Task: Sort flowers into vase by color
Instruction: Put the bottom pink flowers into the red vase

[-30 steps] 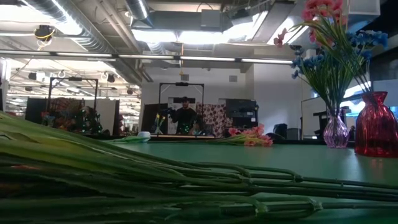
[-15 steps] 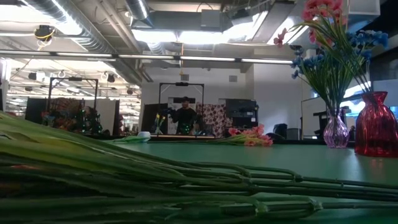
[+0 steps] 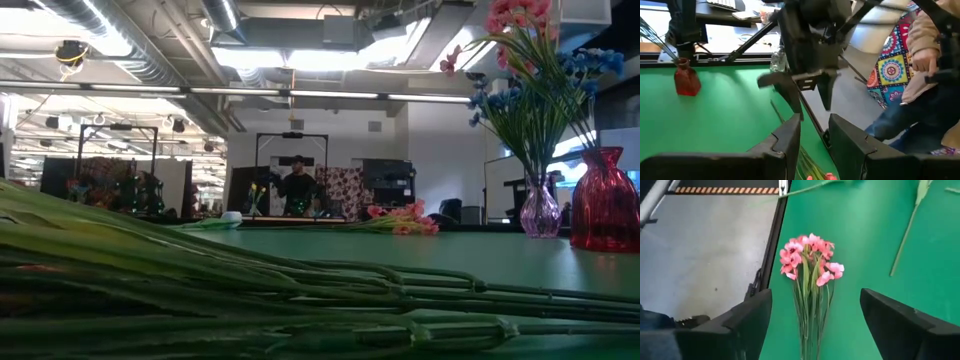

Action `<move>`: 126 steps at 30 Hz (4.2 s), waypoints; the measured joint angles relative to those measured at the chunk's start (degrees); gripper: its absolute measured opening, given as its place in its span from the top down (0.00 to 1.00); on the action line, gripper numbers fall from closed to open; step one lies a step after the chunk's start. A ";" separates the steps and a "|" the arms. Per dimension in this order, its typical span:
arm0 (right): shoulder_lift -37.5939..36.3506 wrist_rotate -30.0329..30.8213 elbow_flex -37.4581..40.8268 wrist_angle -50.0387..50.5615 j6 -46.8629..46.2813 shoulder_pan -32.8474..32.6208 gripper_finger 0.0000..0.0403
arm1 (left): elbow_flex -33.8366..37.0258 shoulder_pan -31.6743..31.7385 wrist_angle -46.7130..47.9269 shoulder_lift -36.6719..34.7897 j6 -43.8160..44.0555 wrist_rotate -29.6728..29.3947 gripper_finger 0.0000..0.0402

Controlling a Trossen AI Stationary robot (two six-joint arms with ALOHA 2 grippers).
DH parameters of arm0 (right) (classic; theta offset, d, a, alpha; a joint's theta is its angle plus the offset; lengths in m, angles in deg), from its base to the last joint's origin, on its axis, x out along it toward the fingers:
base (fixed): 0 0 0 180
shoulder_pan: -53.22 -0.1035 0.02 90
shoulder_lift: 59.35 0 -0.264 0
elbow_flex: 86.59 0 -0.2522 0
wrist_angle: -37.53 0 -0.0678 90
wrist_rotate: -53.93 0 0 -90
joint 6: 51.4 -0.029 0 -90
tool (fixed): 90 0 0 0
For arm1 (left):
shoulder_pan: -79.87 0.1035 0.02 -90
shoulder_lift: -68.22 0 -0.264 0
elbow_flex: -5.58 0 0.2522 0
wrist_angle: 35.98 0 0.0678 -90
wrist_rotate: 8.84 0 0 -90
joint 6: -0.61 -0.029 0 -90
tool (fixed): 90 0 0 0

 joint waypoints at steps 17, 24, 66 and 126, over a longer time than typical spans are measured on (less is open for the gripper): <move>17.21 2.36 -0.04 -11.11 5.98 0.02 0.28 | 0.00 2.29 0.04 0.22 0.48 -1.63 0.75; 21.94 2.53 -0.07 -12.40 5.89 0.02 0.28 | 0.00 2.27 0.61 0.22 0.57 -2.09 0.75; -57.42 -0.51 45.53 -49.15 23.31 4.17 0.98 | -0.02 10.54 -16.61 0.03 -8.87 -1.85 0.75; -98.56 5.48 76.21 -54.52 44.90 4.17 0.98 | 37.38 24.26 -69.15 4.20 4.81 2.19 0.75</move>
